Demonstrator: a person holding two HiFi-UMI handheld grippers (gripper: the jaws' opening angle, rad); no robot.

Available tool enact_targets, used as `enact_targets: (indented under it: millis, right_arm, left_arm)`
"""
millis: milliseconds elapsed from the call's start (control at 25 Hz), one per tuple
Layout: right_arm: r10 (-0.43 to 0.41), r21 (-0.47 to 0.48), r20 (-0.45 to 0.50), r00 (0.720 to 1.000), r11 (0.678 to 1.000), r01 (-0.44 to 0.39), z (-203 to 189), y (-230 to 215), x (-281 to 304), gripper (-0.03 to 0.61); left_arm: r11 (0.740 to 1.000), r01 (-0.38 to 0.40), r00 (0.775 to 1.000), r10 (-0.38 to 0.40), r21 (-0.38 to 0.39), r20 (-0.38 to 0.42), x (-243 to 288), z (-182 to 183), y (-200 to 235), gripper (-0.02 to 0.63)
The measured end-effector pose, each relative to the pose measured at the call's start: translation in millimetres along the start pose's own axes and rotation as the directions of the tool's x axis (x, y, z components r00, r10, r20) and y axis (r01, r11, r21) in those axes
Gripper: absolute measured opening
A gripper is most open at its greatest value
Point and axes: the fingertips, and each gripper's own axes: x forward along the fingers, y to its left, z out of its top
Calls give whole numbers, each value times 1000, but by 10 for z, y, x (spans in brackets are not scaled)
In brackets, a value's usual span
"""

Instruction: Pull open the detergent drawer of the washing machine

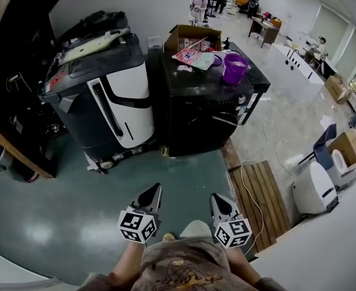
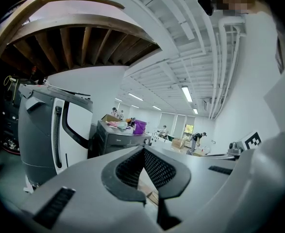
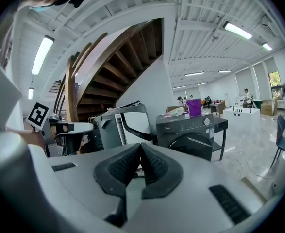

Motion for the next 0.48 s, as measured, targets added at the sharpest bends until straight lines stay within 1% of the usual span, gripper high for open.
enact_targets:
  millis: [240, 480]
  right_arm:
    - [-1, 6, -14, 1000, 1000, 1, -32, 71, 118, 5]
    - [6, 20, -16, 1000, 1000, -5, -21, -19, 376, 5]
  left_arm:
    - [1000, 8, 1000, -8, -5, 0, 78, 26, 137, 20]
    - [1000, 13, 1000, -13, -2, -9, 298, 33, 241, 20]
